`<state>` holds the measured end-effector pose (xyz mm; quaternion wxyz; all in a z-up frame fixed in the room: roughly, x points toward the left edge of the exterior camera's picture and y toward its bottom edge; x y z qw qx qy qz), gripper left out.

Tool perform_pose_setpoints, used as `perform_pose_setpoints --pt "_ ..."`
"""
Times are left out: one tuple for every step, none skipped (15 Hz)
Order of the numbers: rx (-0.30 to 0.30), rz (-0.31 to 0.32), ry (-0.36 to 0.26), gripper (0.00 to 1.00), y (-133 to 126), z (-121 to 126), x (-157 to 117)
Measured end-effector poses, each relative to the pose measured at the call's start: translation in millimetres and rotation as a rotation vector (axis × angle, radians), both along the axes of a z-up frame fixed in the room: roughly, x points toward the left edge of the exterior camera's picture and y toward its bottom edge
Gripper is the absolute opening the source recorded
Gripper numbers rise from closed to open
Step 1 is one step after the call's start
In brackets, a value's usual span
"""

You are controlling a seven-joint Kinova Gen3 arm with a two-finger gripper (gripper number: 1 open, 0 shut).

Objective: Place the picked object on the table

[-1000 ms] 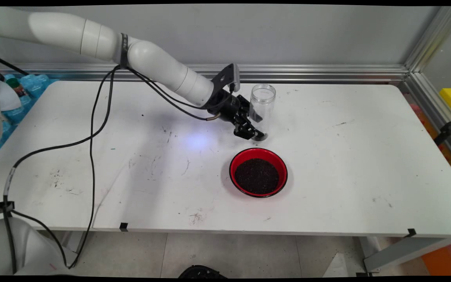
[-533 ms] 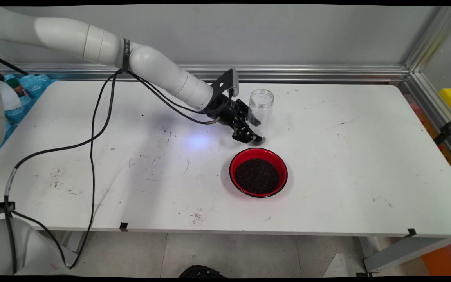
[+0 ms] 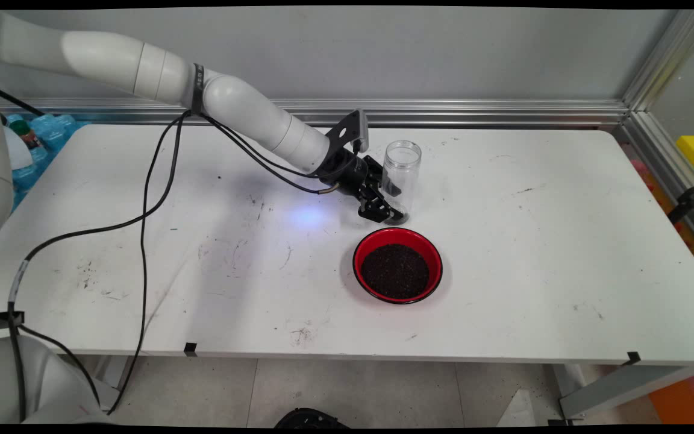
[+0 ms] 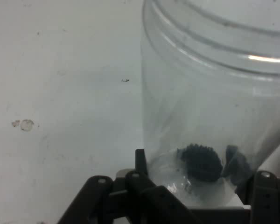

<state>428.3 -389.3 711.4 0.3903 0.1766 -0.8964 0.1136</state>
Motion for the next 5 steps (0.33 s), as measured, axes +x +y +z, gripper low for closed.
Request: perform_pose_setpoints --pt "0.001 0.001 0.0 0.0 -0.4 -0.6 0.0" --pt "0.001 0.001 0.001 0.0 -0.8 -1.3 -0.2" --pt "0.003 0.001 0.002 1.0 -1.0 -1.9 -0.1" --pt "0.004 0.002 0.003 1.0 -1.0 -2.3 0.0" --pt "0.005 0.003 0.004 1.0 -1.1 -2.5 0.0"
